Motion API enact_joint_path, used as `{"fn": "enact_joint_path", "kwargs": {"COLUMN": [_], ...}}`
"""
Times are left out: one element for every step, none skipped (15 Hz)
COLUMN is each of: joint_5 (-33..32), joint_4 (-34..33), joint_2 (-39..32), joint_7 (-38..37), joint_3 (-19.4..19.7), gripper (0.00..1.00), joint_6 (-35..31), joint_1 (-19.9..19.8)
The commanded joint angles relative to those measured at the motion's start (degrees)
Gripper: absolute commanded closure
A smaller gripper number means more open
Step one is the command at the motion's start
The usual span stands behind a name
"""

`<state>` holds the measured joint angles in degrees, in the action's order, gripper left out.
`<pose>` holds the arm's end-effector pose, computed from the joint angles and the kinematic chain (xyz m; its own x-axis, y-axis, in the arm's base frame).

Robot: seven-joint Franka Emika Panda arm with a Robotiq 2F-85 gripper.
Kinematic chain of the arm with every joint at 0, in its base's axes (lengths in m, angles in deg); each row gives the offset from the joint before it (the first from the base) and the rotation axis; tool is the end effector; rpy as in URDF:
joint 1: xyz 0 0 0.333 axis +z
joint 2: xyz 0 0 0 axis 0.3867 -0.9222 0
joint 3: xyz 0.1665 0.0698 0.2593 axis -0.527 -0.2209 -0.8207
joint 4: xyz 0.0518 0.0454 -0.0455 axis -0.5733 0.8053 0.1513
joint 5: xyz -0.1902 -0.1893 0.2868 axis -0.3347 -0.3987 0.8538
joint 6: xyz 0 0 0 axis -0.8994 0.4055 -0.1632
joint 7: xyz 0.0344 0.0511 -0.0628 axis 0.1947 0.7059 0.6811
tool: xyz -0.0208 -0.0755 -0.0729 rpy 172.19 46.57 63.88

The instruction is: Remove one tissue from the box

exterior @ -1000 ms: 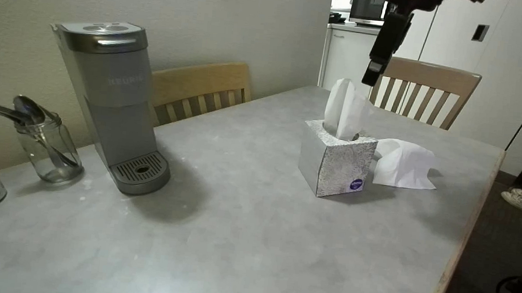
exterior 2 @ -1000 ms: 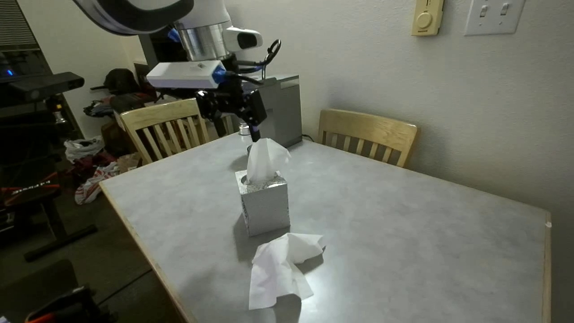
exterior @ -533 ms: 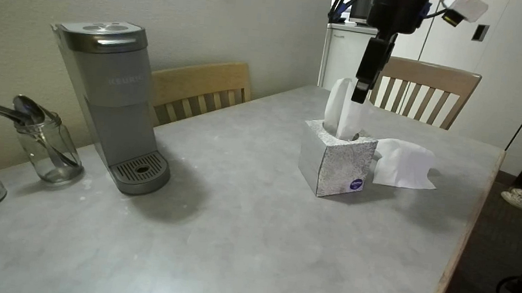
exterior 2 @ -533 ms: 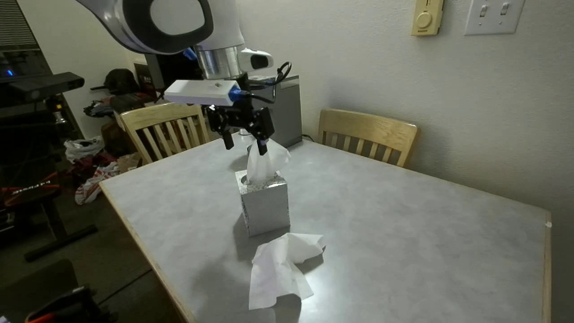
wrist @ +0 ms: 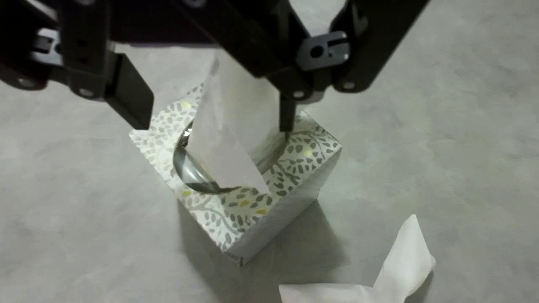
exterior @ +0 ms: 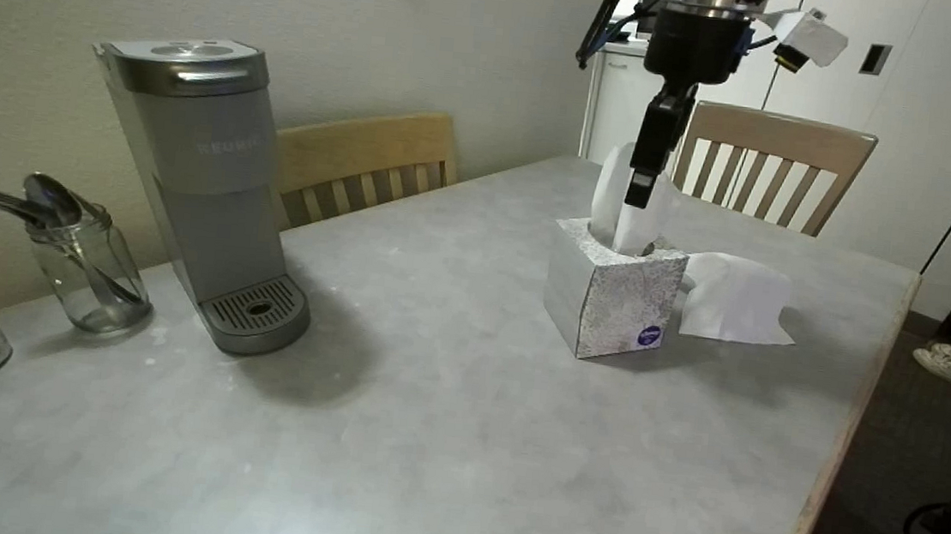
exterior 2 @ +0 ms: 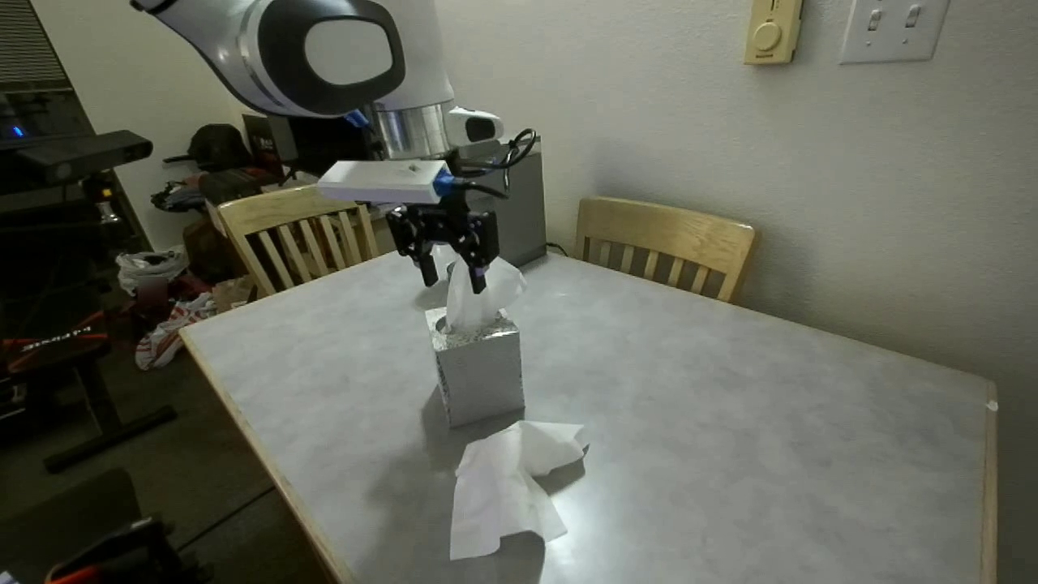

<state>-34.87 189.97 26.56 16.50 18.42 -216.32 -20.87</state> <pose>0.5585 -0.0113 0.3281 0.9308 0.3536 0.0921 0.3512 -0.9354 0.0415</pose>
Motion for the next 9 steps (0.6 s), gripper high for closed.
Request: {"fn": "enact_joint_path", "kwargs": {"joint_5": [-2.55,-3.25,-3.79,-4.05,-4.17,-4.16,-4.12,-3.95,-3.78], "joint_4": [-1.05,-1.08,-1.02,-1.09,-0.98,-0.93,-0.80,-0.77,-0.73], "joint_2": [-1.20,-1.05,-0.75,-0.53,0.00,0.35,0.86,1.22,1.81], "joint_7": [0.57,0.34,0.22,0.18,0.15,0.33,0.26,0.30,0.20], "joint_3": [-1.32,-1.28,-1.27,-1.30,-1.35,-1.42,-1.46,-1.51,-1.54], "gripper": [0.54,0.62,0.67,0.76,0.81,0.90,0.95,0.98,1.00], "joint_6": [-0.97,-0.78,-0.56,-0.11,0.37,0.64,0.83,1.04,1.48], "joint_1": [-1.52,-1.49,-1.48,-1.50,-1.49,-1.50,-1.49,-1.49,-1.48]}}
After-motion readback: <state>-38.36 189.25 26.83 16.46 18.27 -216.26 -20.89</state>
